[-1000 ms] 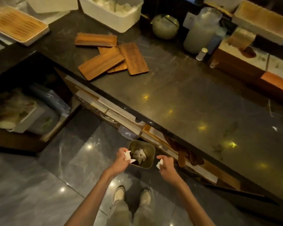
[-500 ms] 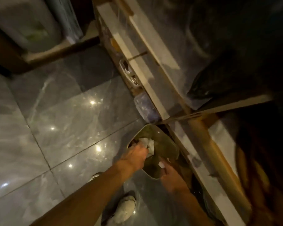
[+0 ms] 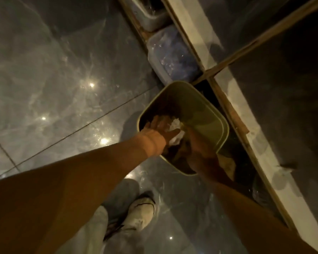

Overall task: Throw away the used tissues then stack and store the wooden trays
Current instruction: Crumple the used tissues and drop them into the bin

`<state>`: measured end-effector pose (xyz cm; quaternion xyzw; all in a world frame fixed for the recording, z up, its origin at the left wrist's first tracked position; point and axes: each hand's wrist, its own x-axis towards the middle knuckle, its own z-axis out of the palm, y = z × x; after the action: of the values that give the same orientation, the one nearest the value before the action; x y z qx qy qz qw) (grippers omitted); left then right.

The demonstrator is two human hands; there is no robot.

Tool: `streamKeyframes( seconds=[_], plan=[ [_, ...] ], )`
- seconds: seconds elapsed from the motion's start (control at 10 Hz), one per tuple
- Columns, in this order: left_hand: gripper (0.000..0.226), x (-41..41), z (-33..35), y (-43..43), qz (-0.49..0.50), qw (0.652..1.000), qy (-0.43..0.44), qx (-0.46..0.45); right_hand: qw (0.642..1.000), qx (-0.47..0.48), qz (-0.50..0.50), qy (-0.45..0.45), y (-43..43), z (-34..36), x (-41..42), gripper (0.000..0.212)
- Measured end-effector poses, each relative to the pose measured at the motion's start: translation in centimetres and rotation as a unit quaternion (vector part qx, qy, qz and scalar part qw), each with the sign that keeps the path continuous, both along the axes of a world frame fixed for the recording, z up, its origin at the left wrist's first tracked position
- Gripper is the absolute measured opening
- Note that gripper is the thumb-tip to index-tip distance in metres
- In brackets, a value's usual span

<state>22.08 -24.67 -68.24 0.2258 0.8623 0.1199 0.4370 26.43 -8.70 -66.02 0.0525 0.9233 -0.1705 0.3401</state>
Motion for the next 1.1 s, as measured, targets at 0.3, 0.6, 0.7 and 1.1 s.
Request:
streamKeyframes(
  seconds=[0.3,0.6,0.7,1.1],
  plan=[
    [0.042,2.2,17.1,-7.8,0.032,0.991,0.122,0.033,0.991,-0.05,-0.108,0.062,-1.6,14.1,2.5,0.058],
    [0.027,5.5,44.8,-12.4,0.134,0.972,0.185,0.049,0.969,-0.179,-0.122,0.12,-4.6,40.3,6.4,0.031],
    [0.025,7.3,51.0,-12.1,0.112,0.973,0.201,0.015,0.972,-0.169,-0.098,0.128,-3.9,46.6,8.8,0.031],
    [0.031,14.8,67.3,-13.5,0.21,0.956,0.206,0.0,0.976,-0.114,-0.096,0.16,1.0,62.4,15.5,0.038]
  ],
)
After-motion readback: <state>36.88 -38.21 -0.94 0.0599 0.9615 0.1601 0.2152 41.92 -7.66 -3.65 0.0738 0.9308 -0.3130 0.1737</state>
